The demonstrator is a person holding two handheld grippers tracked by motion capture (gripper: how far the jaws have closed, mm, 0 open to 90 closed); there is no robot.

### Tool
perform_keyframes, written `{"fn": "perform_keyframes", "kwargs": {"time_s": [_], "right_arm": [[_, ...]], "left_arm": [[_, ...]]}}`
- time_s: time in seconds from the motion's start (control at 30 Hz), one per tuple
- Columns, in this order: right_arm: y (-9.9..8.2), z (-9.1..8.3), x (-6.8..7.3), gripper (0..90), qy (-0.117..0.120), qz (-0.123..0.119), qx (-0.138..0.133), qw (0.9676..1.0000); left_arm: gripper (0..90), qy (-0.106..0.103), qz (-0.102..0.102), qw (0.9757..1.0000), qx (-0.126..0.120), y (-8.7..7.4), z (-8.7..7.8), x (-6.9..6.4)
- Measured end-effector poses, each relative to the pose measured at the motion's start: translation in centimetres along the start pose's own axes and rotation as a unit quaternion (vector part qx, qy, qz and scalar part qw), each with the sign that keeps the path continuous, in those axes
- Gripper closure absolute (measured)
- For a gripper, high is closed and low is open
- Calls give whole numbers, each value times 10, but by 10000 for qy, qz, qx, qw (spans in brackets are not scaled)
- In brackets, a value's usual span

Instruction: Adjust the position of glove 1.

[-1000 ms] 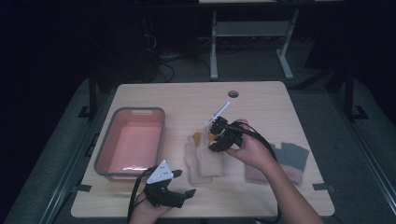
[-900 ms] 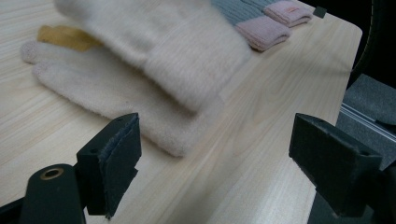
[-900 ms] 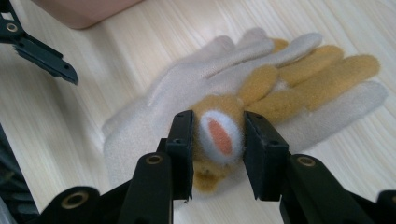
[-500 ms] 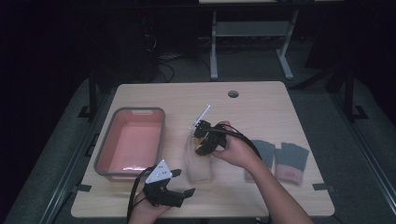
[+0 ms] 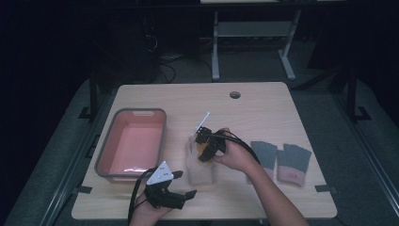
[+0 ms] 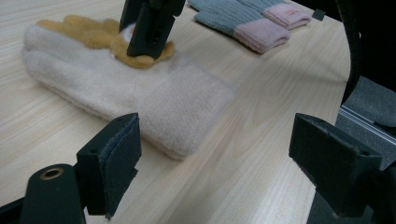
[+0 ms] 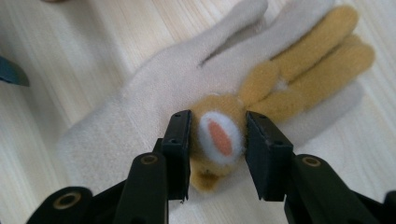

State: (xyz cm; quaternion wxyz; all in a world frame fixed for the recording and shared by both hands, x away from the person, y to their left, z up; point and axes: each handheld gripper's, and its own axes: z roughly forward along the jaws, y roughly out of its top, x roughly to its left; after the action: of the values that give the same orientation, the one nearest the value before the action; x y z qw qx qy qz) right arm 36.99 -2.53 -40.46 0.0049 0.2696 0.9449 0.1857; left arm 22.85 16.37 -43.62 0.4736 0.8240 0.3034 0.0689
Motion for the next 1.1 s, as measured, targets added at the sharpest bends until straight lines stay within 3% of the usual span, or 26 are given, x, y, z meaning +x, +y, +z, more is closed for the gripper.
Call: {"fn": "perform_keyframes", "kwargs": {"time_s": [0.6, 0.87, 0.97, 1.1], "right_arm": [[-9, 2, -3, 564, 87, 139, -155, 9997], [-7, -5, 0, 490, 60, 65, -312, 9995], [2, -6, 6, 443, 5, -75, -432, 9990], [10, -1, 12, 425, -116, -214, -330, 9992]], "left_arm": [[168, 8, -21, 10000, 9, 0, 1, 0], [168, 19, -9, 10000, 11, 0, 0, 1], [169, 2, -41, 10000, 20, 0, 1, 1], [168, -15, -57, 10000, 15, 0, 2, 0]]}}
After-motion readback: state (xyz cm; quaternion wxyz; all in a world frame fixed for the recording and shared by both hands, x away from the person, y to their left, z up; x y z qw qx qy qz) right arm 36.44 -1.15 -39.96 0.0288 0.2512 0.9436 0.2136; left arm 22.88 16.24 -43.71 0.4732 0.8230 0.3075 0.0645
